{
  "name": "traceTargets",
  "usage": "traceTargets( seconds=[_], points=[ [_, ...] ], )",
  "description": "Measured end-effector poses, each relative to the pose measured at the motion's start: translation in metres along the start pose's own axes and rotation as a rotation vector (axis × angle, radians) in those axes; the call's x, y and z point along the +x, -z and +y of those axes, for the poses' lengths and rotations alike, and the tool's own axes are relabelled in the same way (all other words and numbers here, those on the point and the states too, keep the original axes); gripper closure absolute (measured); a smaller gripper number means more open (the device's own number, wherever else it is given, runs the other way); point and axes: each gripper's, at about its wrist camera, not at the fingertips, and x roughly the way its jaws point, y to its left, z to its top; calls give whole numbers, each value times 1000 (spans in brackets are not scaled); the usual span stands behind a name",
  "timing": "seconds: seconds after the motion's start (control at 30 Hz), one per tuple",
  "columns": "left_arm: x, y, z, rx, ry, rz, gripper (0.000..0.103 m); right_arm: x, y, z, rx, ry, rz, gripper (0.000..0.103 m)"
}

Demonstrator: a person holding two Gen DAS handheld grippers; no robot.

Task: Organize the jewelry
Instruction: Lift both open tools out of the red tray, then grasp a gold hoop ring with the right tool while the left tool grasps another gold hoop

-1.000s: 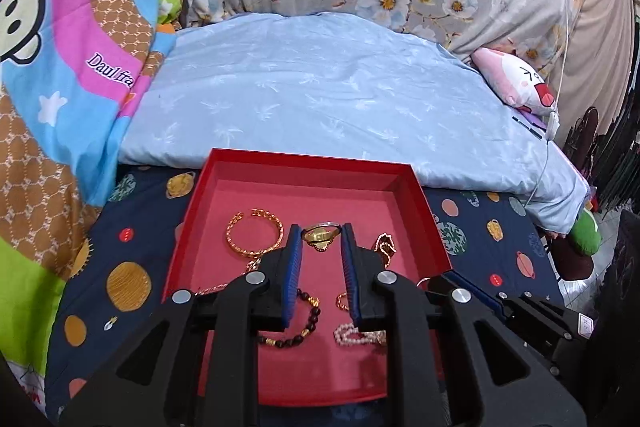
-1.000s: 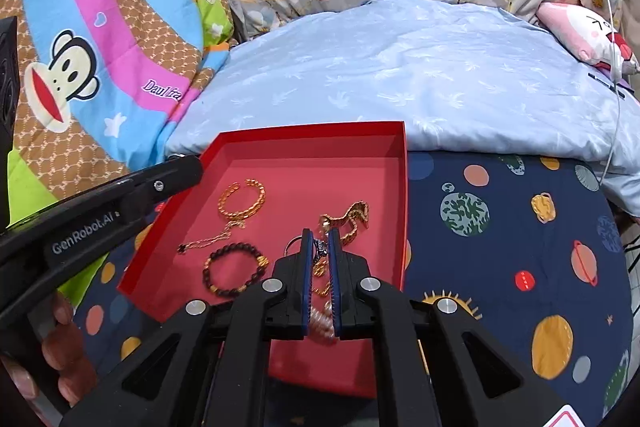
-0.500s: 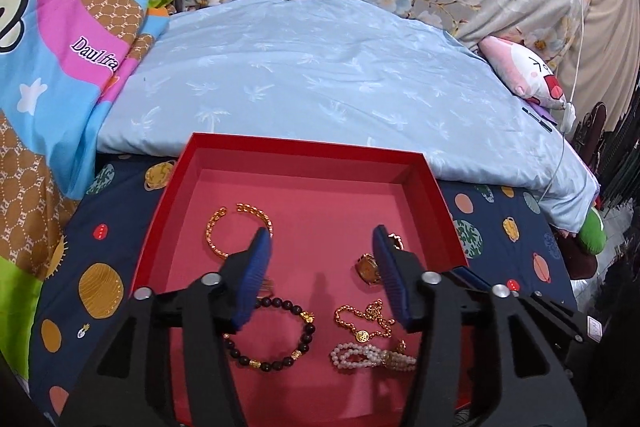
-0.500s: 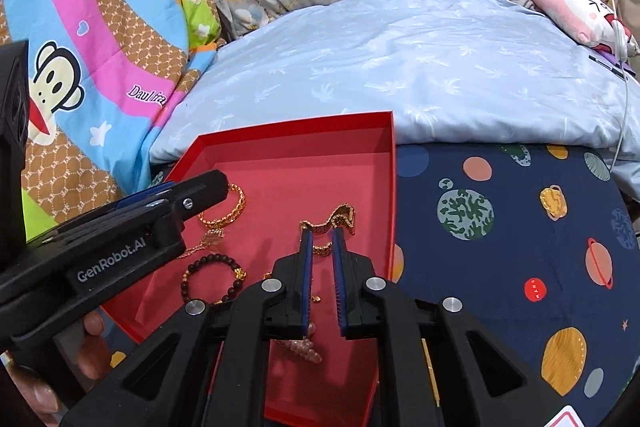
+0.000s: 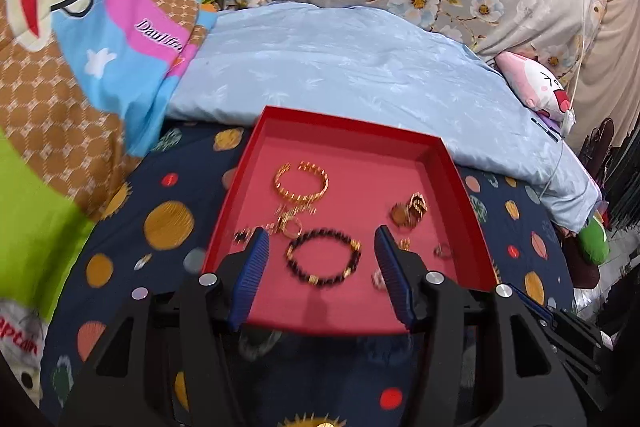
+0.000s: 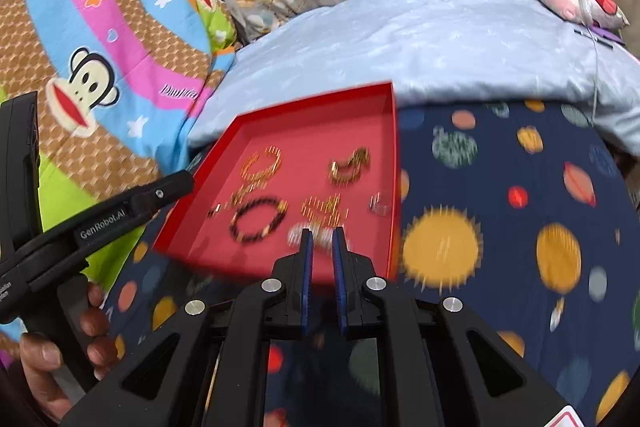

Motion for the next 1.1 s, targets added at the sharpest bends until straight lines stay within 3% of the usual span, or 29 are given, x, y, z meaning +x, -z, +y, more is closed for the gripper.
traceTargets(
  seconds=[0.53, 0.93, 1.1],
  points=[
    [-45, 103, 9, -21, 5, 130, 50, -40, 94, 6, 35, 6, 113, 92],
    [-50, 148, 16, -12, -17, 195, 50, -37, 127, 21, -28, 25, 170, 92],
    [-51, 153, 20, -16, -19, 206, 50, -36, 127, 28, -41, 19, 164, 80]
  ],
)
